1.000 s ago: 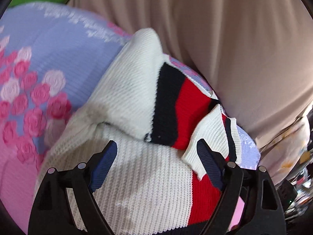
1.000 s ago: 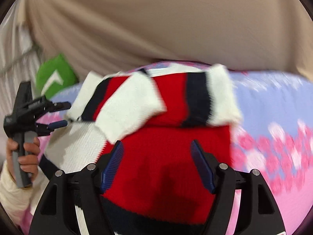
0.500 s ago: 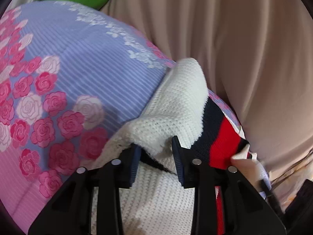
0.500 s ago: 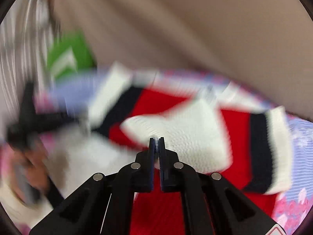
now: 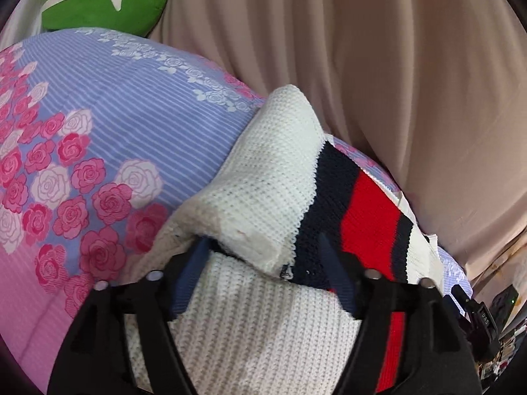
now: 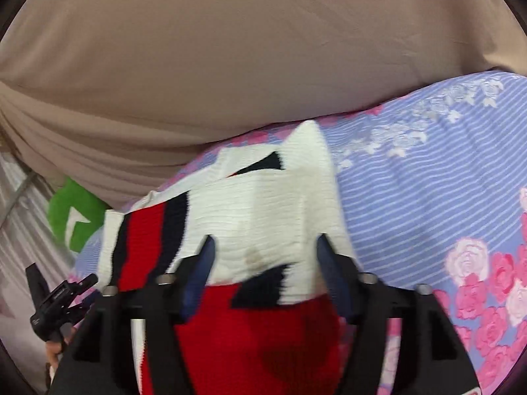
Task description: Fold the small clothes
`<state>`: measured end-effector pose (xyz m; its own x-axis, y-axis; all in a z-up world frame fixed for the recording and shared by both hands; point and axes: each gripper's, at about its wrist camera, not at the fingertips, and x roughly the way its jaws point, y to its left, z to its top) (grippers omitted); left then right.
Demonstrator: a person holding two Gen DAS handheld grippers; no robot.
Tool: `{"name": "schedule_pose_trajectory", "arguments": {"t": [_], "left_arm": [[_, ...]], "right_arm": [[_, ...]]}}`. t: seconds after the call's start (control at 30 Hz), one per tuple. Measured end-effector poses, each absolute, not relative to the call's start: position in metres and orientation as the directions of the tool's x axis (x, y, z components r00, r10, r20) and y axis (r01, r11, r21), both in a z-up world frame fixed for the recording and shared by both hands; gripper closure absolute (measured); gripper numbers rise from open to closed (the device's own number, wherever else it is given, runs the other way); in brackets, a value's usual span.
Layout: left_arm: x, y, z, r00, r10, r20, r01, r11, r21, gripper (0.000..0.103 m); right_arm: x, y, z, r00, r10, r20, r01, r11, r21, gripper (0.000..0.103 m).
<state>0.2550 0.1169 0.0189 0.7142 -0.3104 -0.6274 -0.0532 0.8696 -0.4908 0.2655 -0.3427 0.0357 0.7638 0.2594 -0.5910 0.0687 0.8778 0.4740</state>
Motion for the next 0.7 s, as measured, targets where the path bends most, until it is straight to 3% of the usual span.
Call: {"name": "schedule_pose_trajectory", "arguments": {"t": [0.1,0.13,0.17,0.2,0.23,0.4,0.47,0.57,0.6,0.7], "left_arm": [[0.272,0.11,0.015,0.696,-0.309,-0.648,-0.086,0.86,-0.503,0.032],[0.276,0.11,0.013,0.692,-0.307,-0.653,-0.102,0.854,-0.51,0.041],[0.276,0.111,0.013,0.69,-0.302,-0.658,-0.11,0.855,-0.508,0.061],[0.276,0.12,0.018,0.689,-0.301,-0.659,-0.11,0.856,-0.506,0.072],[0.276,0.123,0.022,0.696,-0.299,-0.653,-0.11,0.854,-0.508,0.087],[0.257,0.146,0.051,0.79,-0.24,-0.564,-0.107,0.852,-0.512,0.092],[0.257,0.149,0.047,0.793,-0.207,-0.573,-0.119,0.87,-0.479,0.092],[0.274,0.147,0.013,0.721,-0.201,-0.663,-0.161,0.883,-0.442,0.092],[0.277,0.148,0.002,0.701,-0.215,-0.68,-0.167,0.878,-0.449,0.092],[0.271,0.141,0.007,0.733,-0.176,-0.657,-0.147,0.903,-0.405,0.092]], "right_arm": [[0.289,-0.337,0.023,0.722,0.227,-0.654,0.101,0.9,0.424,0.036],[0.292,-0.326,0.022,0.715,0.211,-0.666,0.112,0.906,0.408,0.048],[0.298,-0.323,0.023,0.708,0.195,-0.679,0.121,0.913,0.389,0.072],[0.299,-0.317,0.027,0.705,0.204,-0.68,0.109,0.915,0.388,0.087],[0.298,-0.313,0.039,0.721,0.228,-0.654,0.083,0.909,0.408,0.09],[0.251,-0.298,0.119,0.853,0.368,-0.369,-0.173,0.868,0.465,0.091],[0.261,-0.301,0.103,0.839,0.345,-0.421,-0.142,0.885,0.443,0.091],[0.316,-0.302,0.024,0.691,0.217,-0.69,0.056,0.935,0.35,0.092],[0.32,-0.305,0.011,0.678,0.214,-0.703,0.072,0.933,0.354,0.093],[0.303,-0.305,0.048,0.75,0.256,-0.609,0.014,0.915,0.402,0.093]]}}
